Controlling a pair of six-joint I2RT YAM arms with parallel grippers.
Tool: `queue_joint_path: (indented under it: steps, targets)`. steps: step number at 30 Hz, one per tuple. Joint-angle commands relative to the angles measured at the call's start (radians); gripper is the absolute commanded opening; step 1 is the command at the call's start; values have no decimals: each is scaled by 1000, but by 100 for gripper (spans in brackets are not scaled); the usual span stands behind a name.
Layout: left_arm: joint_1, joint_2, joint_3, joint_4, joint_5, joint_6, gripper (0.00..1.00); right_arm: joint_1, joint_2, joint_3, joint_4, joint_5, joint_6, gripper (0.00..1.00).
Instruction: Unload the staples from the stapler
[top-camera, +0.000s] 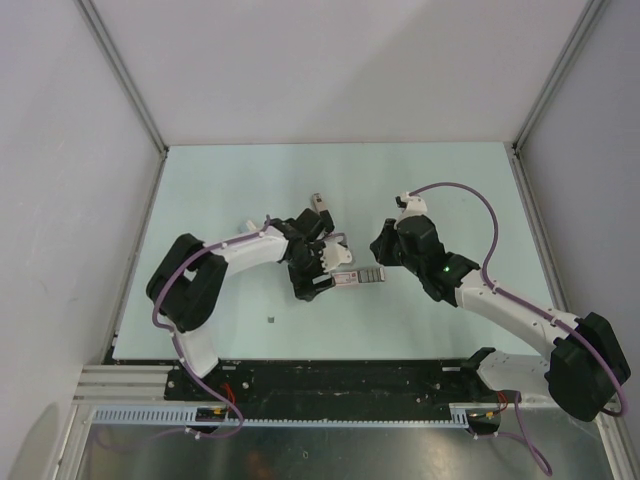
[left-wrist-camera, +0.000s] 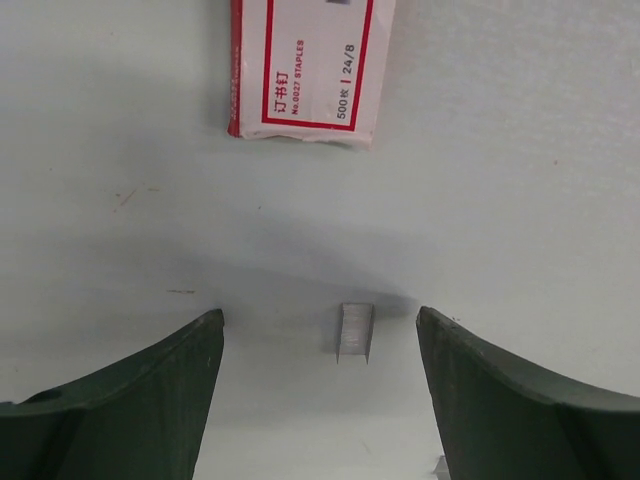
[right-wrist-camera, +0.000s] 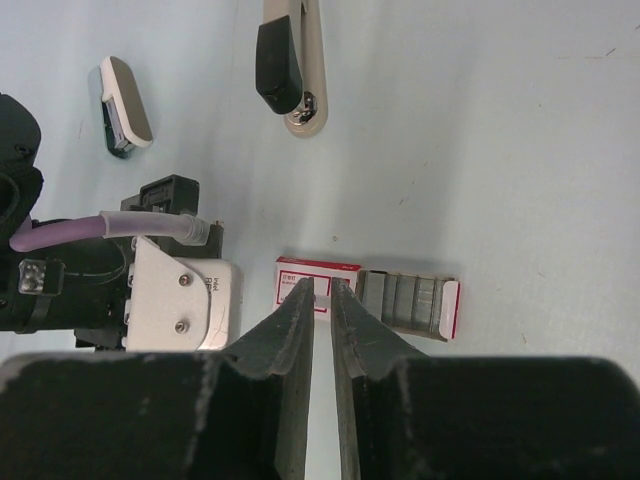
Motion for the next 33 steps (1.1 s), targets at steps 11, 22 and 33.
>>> queue_joint_path:
  steps: [11, 22, 33]
  targets:
    - [-38, -85, -123, 87, -101, -102, 69, -4, -22, -5, 26, 15, -13, 13]
    - [-84, -93, -150, 104, -127, -79, 54, -4, -32, -5, 21, 26, -12, 8]
    - [-89, -98, -175, 104, -163, -63, 29, -4, -40, -6, 17, 35, -17, 7]
